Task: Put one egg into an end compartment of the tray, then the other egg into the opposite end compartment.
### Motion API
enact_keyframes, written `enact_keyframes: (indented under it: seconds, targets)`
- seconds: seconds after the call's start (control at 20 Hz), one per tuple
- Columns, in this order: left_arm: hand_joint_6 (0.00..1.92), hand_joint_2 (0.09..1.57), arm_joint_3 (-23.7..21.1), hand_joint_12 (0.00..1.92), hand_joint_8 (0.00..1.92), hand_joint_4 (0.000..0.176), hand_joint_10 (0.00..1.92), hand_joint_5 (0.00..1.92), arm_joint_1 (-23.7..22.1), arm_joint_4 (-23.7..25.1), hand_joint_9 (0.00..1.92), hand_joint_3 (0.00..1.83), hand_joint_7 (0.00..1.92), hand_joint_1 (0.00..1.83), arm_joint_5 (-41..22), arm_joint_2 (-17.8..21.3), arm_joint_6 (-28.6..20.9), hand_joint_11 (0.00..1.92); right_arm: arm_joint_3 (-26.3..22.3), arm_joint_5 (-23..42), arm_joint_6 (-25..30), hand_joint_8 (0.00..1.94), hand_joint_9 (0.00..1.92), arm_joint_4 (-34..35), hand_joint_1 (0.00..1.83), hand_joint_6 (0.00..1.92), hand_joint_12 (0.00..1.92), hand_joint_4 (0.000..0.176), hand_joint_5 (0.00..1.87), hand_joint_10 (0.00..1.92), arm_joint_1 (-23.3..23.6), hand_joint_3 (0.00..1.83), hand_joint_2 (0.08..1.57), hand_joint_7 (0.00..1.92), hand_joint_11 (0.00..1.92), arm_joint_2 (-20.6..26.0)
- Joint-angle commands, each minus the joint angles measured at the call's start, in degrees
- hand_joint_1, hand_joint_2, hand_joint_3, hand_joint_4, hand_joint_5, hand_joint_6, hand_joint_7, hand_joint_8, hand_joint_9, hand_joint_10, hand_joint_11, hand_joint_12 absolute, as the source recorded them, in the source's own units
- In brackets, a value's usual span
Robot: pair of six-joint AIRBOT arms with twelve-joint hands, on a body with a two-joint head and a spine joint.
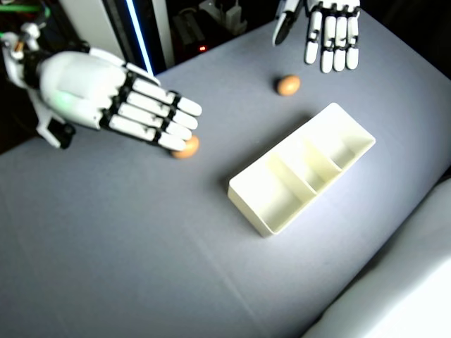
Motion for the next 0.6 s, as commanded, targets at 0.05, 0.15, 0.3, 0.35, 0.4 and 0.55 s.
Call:
enact_keyframes:
  seconds: [0.05,0.15,0.3,0.35,0.4,0.55]
  targets:
    - [0.00,1.14,0.3,0.00,0.00,0.129,0.00,0.00,-0.6,-0.6,0.00,0.04,0.00,0.44,-6.2,-0.5,-0.6,0.00,0.1,6.9,0.2,0.00,0.00,-0.1,0.50,0.00,0.00,0.000,0.00,0.00,0.5,0.06,1.17,0.00,0.00,-0.1]
    - [0.00,1.16,0.4,0.00,0.00,0.121,0.00,0.00,-0.6,-0.6,0.00,0.04,0.00,0.42,-5.5,-0.5,-1.2,0.00,0.1,6.9,0.2,0.00,0.00,-0.1,0.47,0.00,0.00,0.000,0.00,0.00,0.5,0.05,1.19,0.00,0.00,-0.1]
    - [0.00,1.15,0.8,0.00,0.00,0.101,0.00,0.00,-0.6,1.0,0.00,0.02,0.00,0.48,-2.1,-0.8,-2.6,0.00,0.4,7.0,0.3,0.00,0.00,0.2,0.43,0.00,0.00,0.000,0.00,0.00,0.5,0.06,1.21,0.00,0.00,-0.5]
    - [0.00,1.17,0.9,0.00,0.00,0.104,0.00,0.00,-0.6,1.6,0.00,0.03,0.00,0.51,-0.8,-1.0,-3.1,0.00,0.5,7.0,0.4,0.00,0.00,0.2,0.44,0.00,0.00,0.000,0.00,0.00,0.5,0.06,1.22,0.00,0.00,-0.5]
    - [0.00,1.17,1.1,0.00,0.00,0.098,0.00,0.00,-0.5,1.9,0.00,0.03,0.00,0.58,0.1,-1.2,-3.6,0.00,0.5,7.0,0.5,0.00,0.00,0.2,0.43,0.00,0.00,0.000,0.00,0.00,0.5,0.06,1.23,0.00,0.00,-0.6]
    - [0.00,1.19,1.8,0.00,0.00,0.089,0.00,0.00,0.2,2.3,0.00,0.02,0.00,0.59,3.1,-2.4,-5.0,0.00,0.8,7.0,1.0,0.00,0.00,0.4,0.41,0.00,0.00,0.000,0.00,0.00,0.5,0.05,1.25,0.00,0.00,-0.9]
